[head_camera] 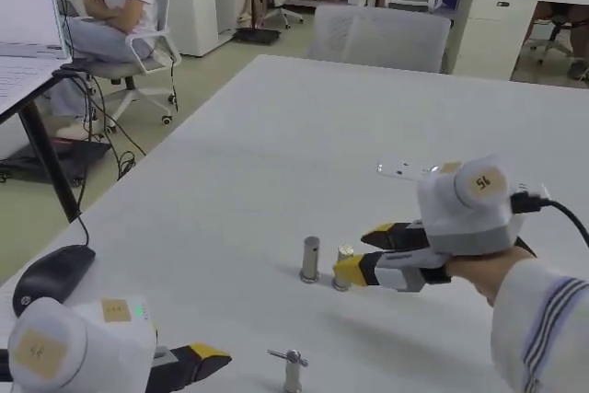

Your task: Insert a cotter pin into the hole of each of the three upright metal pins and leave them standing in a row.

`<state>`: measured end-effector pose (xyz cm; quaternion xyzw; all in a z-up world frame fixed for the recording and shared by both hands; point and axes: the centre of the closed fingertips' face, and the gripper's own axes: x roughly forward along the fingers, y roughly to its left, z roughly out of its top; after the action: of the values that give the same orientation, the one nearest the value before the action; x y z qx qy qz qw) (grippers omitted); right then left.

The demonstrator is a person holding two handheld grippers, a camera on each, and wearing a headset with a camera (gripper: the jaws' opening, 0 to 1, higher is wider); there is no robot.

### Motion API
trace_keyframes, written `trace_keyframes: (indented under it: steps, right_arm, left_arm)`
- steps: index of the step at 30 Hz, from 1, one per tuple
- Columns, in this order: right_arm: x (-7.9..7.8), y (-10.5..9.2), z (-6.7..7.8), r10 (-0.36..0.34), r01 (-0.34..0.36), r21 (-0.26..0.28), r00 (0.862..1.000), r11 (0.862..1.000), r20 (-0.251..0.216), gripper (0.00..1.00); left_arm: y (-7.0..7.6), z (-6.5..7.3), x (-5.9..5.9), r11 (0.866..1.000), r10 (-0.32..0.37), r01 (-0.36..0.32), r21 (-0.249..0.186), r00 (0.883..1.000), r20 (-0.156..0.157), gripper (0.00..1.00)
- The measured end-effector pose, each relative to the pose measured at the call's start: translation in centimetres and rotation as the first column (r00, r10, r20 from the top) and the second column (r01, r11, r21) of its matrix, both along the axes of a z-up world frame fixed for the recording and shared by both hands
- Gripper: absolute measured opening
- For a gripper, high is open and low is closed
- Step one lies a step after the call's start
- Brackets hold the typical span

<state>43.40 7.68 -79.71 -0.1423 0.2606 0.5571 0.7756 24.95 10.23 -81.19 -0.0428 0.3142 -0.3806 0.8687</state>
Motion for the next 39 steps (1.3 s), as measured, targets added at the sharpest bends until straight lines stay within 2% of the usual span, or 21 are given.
trace_keyframes:
  steps: [10,18,28,39]
  right_arm:
    - [0.5,0.4,-1.1,-0.009,0.009,-0.012,1.000,1.000,-0.012,0.40]
    - [0.8,1.0,-1.7,-0.002,0.002,-0.010,1.000,1.000,-0.020,0.38]
    - [1.2,1.3,-2.4,-0.011,0.011,-0.005,0.999,1.000,-0.043,0.32]
    - [1.4,1.2,-2.8,-0.011,0.011,-0.011,0.999,1.000,-0.036,0.22]
  left_arm:
    - [0.0,0.2,-0.2,1.000,-0.007,0.007,0.003,1.000,0.002,0.95]
    - [0.2,0.2,-0.5,1.000,-0.014,0.014,0.008,1.000,-0.014,0.97]
    - [0.3,0.3,-0.5,1.000,-0.013,0.013,0.019,1.000,-0.023,0.97]
    - [0.4,0.2,-0.7,1.000,-0.007,0.007,0.025,1.000,-0.027,0.96]
